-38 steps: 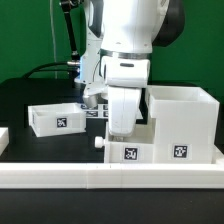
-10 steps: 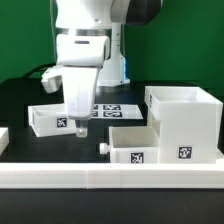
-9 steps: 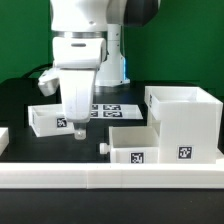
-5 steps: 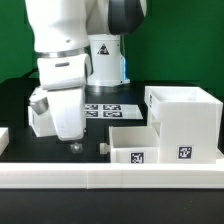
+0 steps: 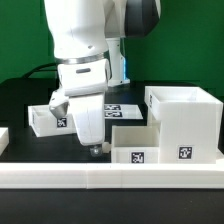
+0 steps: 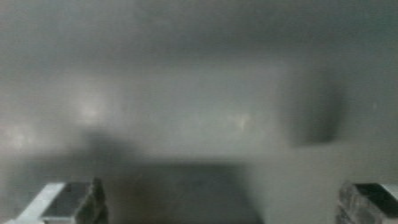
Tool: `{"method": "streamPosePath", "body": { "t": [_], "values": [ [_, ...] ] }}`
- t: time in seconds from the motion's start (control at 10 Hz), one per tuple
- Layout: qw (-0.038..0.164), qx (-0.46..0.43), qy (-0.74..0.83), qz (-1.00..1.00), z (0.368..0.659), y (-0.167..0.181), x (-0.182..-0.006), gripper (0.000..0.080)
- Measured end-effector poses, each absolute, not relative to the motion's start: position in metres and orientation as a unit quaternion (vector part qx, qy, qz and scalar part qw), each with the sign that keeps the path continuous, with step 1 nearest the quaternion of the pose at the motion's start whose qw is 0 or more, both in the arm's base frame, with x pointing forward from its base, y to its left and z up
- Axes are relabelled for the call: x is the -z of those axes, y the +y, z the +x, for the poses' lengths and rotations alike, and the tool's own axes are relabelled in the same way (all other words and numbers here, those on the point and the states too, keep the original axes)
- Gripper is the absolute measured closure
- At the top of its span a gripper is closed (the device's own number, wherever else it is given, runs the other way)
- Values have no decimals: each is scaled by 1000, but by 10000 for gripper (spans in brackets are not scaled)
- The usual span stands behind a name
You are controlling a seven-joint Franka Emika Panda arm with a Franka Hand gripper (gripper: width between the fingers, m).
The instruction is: Assemble drawer
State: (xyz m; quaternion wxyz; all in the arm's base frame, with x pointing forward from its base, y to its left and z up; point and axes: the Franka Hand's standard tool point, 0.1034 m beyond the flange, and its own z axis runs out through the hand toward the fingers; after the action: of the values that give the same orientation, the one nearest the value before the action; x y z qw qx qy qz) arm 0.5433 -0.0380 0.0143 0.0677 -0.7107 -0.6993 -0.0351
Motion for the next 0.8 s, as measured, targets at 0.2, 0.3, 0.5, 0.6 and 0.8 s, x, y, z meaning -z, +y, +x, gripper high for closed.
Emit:
{"method": "streamPosePath", "body": {
  "t": [0.2, 0.3, 0.5, 0.6, 0.8],
  "values": [
    [61, 30, -691, -719, 547, -36, -18, 151],
    [66, 27, -688, -723, 548, -36, -16, 151],
    [66, 26, -676, -734, 553, -34, -15, 151],
    [62, 25, -670, -739, 556, -34, -17, 151],
    [57, 21, -655, -754, 559, -31, -19, 151]
  ]
}}
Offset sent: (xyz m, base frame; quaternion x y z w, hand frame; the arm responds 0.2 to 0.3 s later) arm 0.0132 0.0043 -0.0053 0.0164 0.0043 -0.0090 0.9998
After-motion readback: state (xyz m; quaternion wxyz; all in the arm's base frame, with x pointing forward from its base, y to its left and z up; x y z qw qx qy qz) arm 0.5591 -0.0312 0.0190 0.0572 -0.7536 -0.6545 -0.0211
